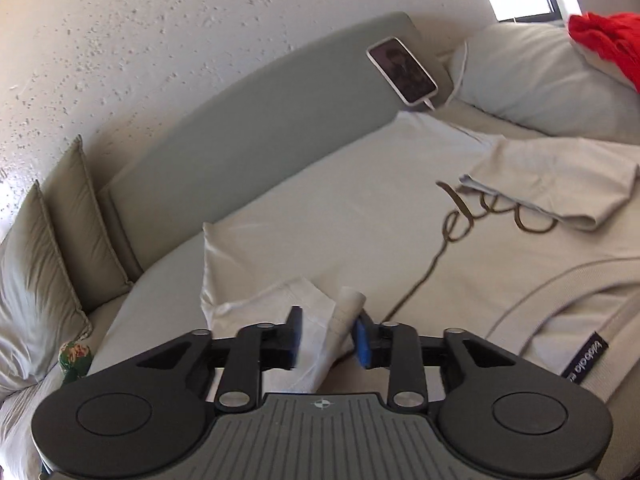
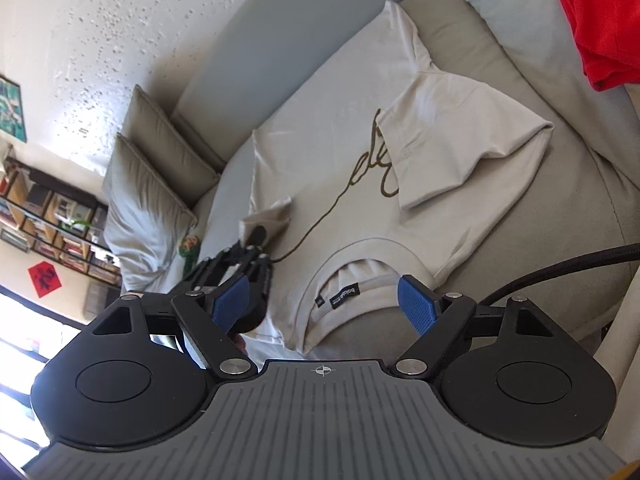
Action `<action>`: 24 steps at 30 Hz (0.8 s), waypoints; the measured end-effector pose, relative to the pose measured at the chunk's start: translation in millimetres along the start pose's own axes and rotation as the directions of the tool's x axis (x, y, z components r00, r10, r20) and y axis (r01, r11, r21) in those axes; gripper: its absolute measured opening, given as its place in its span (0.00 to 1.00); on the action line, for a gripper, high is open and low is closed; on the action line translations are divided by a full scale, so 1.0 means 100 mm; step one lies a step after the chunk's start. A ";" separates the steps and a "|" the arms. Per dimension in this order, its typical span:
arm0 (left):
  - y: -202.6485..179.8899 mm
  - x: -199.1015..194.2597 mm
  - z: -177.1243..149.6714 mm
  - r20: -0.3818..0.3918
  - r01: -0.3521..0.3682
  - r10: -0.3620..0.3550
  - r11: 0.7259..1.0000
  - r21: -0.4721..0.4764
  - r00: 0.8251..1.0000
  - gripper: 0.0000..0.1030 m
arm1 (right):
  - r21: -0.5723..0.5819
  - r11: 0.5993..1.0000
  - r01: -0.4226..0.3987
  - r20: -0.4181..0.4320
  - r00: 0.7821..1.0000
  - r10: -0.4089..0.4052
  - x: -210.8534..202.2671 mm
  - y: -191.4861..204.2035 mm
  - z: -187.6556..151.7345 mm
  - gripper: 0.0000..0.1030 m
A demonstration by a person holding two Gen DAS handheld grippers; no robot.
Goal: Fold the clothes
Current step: 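Fold the held sleeve over the body and open the left gripper, then move both open grippers over the sweatshirt toward the hem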
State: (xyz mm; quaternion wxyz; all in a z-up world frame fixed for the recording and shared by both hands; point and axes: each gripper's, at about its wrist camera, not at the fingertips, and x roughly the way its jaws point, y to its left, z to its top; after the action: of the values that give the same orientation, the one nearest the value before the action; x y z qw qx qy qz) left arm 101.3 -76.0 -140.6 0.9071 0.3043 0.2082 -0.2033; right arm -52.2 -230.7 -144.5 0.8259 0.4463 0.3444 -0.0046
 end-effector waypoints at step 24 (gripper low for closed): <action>0.82 -0.09 -0.25 -0.242 -0.031 -0.126 0.831 -0.555 0.962 0.25 | 0.052 0.998 0.030 0.002 1.000 -0.030 0.02 -0.14 0.04 0.81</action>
State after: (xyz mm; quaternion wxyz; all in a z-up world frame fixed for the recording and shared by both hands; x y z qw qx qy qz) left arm 128.3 2.1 -116.3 0.9140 0.0479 0.3866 -0.1136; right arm -52.9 -241.4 -154.2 0.8143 0.4624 0.3498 -0.0265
